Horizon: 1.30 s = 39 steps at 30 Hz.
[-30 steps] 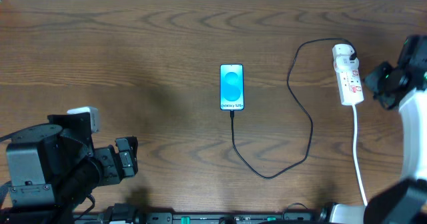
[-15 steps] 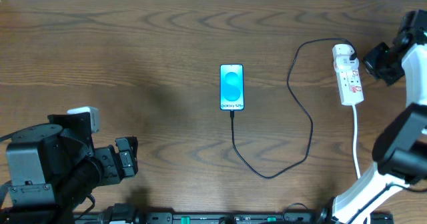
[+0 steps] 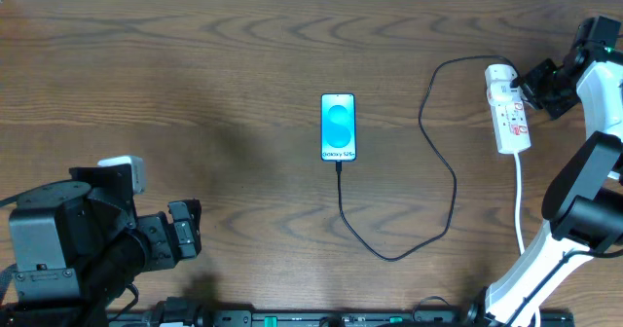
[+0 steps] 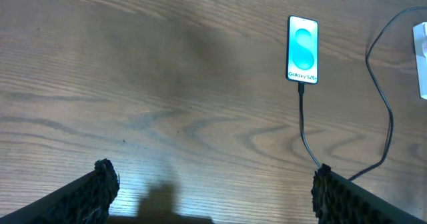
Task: Plug charger to phone and switch on socket
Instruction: 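Position the right gripper tip over the orange switch beside the charger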
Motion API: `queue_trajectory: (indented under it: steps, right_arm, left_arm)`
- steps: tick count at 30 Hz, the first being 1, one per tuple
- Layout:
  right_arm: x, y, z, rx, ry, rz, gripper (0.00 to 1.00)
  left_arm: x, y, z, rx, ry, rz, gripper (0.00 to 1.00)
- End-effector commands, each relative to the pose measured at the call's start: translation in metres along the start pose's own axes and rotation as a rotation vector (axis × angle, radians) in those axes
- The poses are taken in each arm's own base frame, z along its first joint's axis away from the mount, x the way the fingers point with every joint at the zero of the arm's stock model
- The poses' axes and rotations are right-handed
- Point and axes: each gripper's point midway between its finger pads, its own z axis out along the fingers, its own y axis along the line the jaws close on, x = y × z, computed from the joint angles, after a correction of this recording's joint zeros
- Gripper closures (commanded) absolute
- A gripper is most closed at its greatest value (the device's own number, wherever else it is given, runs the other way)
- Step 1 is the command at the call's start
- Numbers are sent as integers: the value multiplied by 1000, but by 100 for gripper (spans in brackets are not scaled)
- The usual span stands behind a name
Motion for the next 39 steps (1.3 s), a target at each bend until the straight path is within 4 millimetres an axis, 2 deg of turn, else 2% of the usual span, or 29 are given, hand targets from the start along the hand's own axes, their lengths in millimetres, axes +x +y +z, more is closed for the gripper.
queue_trajectory:
  steps: [1, 20, 26, 31, 35, 39]
  right_arm:
    - [-9, -2, -5, 15, -30, 16, 99]
    - [-11, -7, -3, 46, -45, 16, 99]
    - [-6, -10, 12, 62, -19, 15, 99]
    - [-5, -4, 29, 55, -17, -3, 99]
    - [3, -1, 35, 71, -5, -23, 99]
    - [3, 4, 36, 86, -30, -51, 99]
  left_arm:
    - [-2, 2, -2, -11, -11, 8, 6]
    - [-2, 2, -2, -11, -12, 8, 6]
    - [-2, 2, -2, -11, -11, 8, 6]
    - [-2, 2, -2, -11, -11, 8, 6]
    - [-2, 2, -2, -11, -12, 8, 6]
    - [-2, 2, -2, -11, -12, 8, 6]
